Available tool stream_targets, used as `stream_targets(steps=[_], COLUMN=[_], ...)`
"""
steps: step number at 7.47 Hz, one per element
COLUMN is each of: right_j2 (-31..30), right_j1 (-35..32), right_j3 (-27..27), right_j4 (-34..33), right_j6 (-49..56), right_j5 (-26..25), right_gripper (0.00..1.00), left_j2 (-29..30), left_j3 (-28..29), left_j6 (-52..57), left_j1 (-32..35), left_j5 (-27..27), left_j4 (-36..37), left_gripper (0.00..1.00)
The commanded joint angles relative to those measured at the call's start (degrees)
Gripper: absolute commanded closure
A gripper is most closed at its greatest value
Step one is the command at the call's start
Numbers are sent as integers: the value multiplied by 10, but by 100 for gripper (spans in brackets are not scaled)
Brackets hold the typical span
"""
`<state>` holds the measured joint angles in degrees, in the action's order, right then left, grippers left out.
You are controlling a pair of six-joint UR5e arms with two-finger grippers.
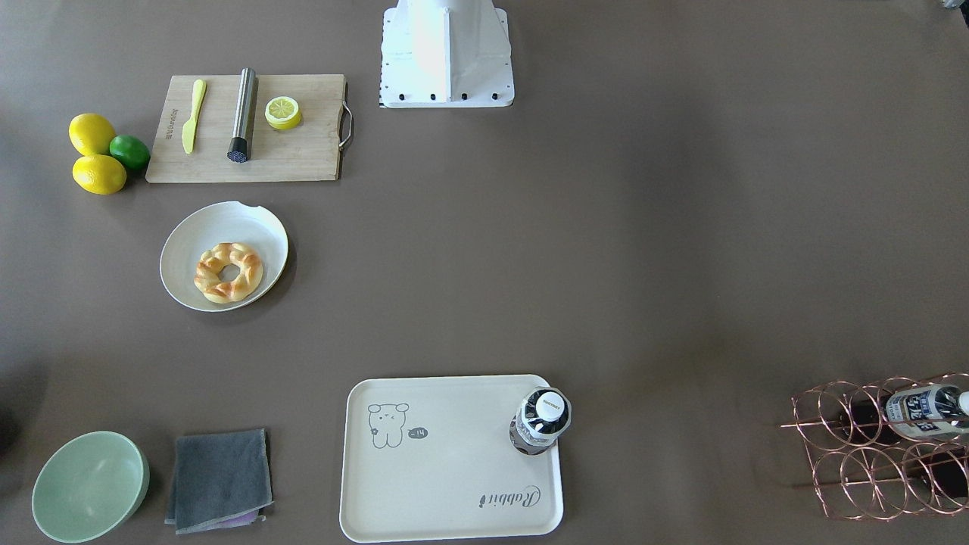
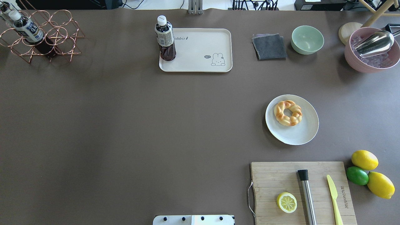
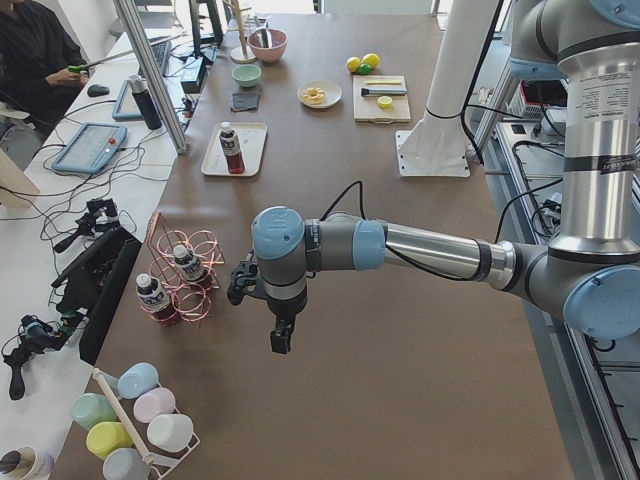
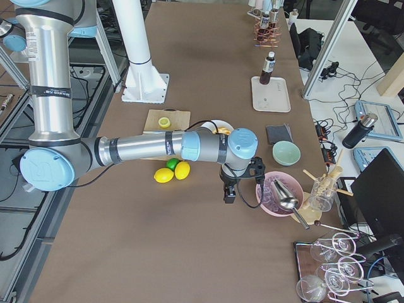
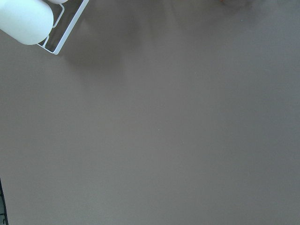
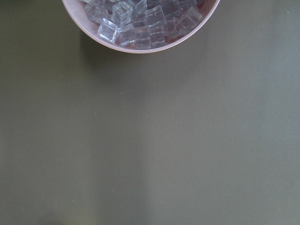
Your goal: Place donut on tray
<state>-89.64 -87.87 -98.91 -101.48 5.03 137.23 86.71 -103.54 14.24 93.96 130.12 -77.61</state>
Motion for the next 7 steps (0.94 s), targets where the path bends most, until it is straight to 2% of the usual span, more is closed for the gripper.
stream_targets(steps=[1,2,6,7], right_j2=[-23,-29,-33,-34], right_j1=[-2,-2,-2,1], right_j3=[14,13,5,-20], right_j4=[65,65,66,67], right_j6=[1,1,-37,-43], right_j5=[-7,-7,-7,-6], right_gripper=[0,0,0,0], left_j2=[0,2,3,3], left_j3=[0,-3,-4,-5], left_j6=[0,0,-1,-1], left_j1=[0,0,0,0], left_j5=[-11,-36,-37,-37], left_j4=[0,0,1,1], left_gripper=[2,2,2,2])
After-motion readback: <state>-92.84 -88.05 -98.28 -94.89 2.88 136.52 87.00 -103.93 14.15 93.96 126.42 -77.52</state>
